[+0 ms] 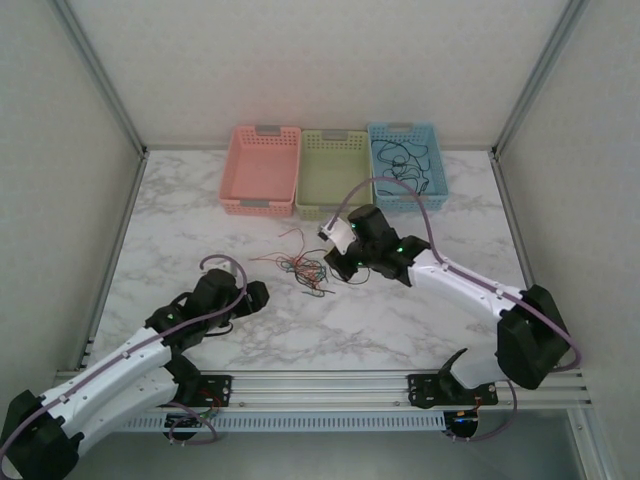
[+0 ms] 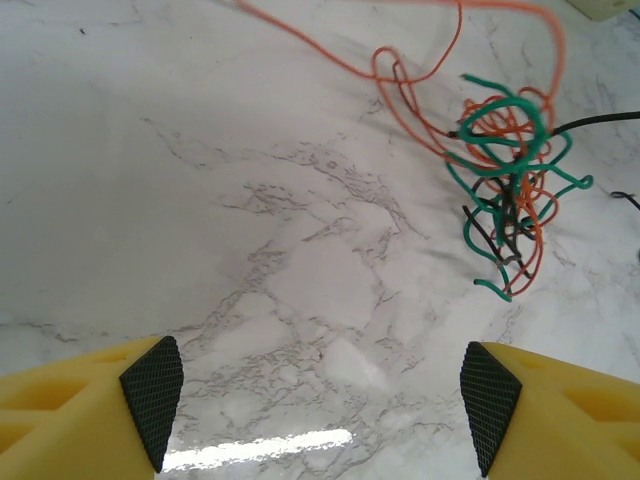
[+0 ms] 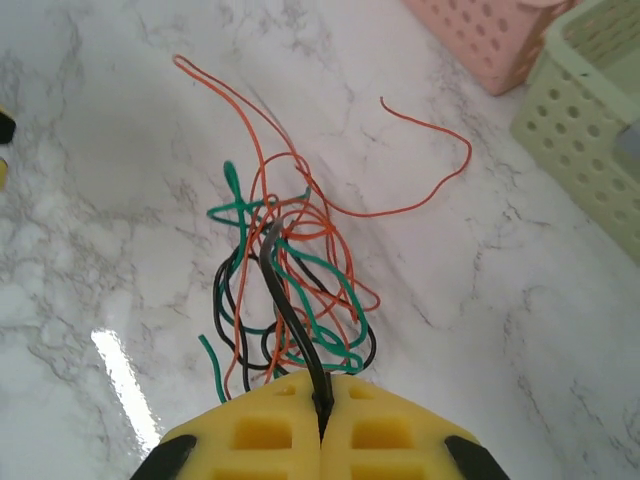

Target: Untangle the cables

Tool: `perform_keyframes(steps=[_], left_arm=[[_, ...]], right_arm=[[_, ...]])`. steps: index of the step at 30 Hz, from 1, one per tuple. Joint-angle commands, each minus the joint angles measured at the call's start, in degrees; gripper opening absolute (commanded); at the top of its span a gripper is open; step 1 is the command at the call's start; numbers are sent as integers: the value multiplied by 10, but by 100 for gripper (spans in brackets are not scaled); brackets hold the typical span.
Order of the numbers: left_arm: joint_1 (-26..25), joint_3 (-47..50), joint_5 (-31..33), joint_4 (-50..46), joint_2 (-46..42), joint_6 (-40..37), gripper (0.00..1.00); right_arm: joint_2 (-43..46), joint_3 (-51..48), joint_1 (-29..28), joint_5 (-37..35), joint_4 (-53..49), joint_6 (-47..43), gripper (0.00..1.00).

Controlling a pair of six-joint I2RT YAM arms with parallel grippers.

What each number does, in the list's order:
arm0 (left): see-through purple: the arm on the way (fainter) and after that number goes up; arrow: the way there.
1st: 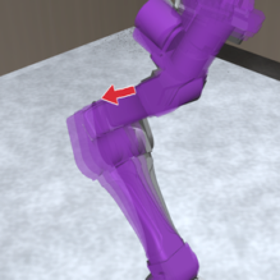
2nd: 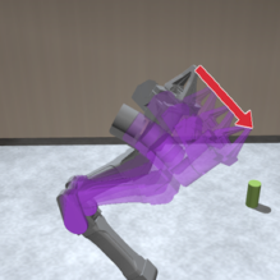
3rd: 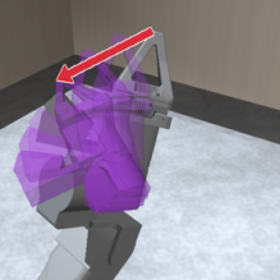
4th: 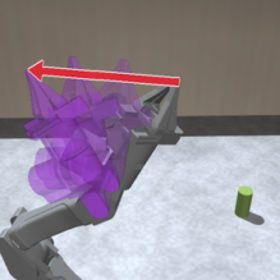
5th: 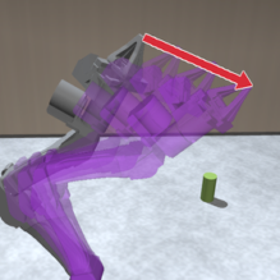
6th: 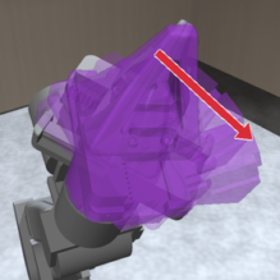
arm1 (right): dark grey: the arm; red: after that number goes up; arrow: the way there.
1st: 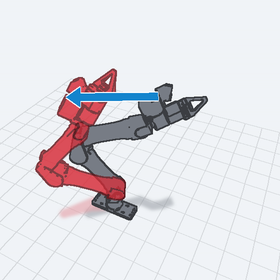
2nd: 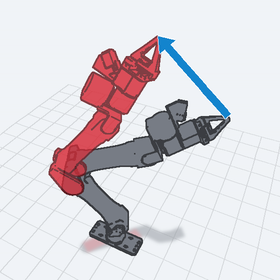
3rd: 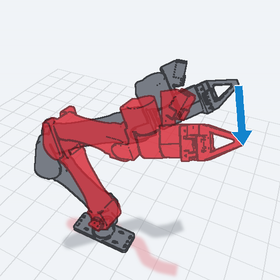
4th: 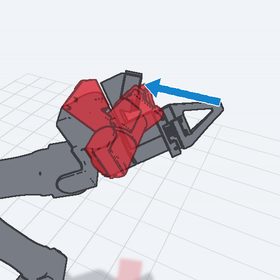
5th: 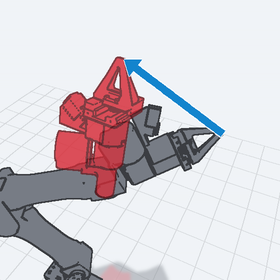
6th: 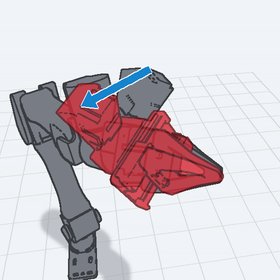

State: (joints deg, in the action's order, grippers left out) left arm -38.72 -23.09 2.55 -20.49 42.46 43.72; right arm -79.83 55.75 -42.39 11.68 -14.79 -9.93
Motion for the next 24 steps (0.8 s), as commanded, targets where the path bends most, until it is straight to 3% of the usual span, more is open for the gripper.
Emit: perform_keyframes(steps=[1,11,24], left_arm=[[6,2,-25,25,5,-12,74],[6,-38,-109,94,33,-73,70],[7,-119,-194,262,250,-147,67]], right_arm=[[36,-15,13,30,35,62,0],[89,-6,19,52,44,100,0],[88,-21,35,60,49,122,0]])
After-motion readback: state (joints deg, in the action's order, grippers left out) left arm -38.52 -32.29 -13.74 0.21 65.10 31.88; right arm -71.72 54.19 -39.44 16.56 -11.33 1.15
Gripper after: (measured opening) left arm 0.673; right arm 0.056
